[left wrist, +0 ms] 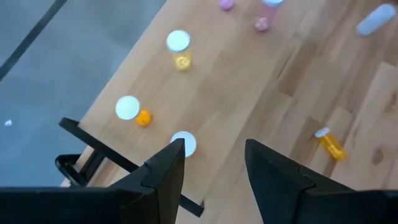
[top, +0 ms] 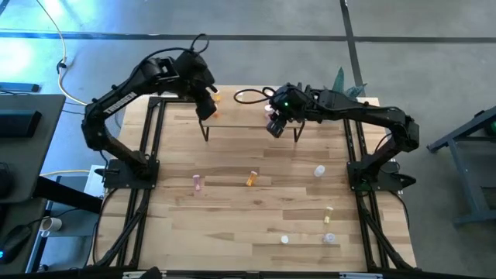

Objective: Pick and place medicine bottles onto shelf by color
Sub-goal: Put the top white pill bottle on the shelf aligned with other white pill bottle

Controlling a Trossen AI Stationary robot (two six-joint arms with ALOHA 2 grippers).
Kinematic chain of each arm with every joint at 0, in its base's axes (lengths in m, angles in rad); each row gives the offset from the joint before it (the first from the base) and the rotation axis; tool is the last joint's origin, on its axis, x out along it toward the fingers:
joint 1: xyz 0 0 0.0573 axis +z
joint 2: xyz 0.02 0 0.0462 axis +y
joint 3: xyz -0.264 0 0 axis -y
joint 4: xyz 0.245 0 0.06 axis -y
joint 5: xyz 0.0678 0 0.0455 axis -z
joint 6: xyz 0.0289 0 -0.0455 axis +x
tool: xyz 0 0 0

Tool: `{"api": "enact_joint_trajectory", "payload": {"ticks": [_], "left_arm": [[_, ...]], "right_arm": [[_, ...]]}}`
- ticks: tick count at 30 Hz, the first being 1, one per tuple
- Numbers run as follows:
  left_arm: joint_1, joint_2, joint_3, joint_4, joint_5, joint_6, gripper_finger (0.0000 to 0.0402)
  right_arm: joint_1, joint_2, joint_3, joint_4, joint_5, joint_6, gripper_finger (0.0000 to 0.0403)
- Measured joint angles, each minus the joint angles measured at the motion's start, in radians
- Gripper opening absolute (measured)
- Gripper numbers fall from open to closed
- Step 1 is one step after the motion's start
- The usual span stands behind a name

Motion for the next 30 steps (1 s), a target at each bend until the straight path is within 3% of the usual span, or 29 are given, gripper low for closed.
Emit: {"api": "enact_joint_trajectory", "payload": {"ticks": [5,13,20,24,30], "left_arm": [[-0.033,-0.051,-0.038,0.025,-0.002,-0.001,0.0157],[-0.067,-0.245,-0.413,0.240,0.002,-0.098,0.0156],[-0.101,-0.394,-0.637,0.385,0.002,-0.176,0.0156],[-0.125,-0.452,-0.716,0.448,0.004,-0.209,0.0156],[-0.153,-0.487,-0.756,0.485,0.001,-0.219,0.0156]], "right_arm": [[0.014,0.000,0.000,-0.062,0.000,0.058,0.0158],[0.040,-0.002,0.000,-0.141,0.012,0.088,0.0158],[0.094,-0.060,0.000,-0.283,0.068,0.155,0.0158],[0.123,-0.126,-0.035,-0.339,0.143,0.208,0.0158],[0.134,-0.262,-0.190,-0.339,0.123,0.345,0.0158]]}}
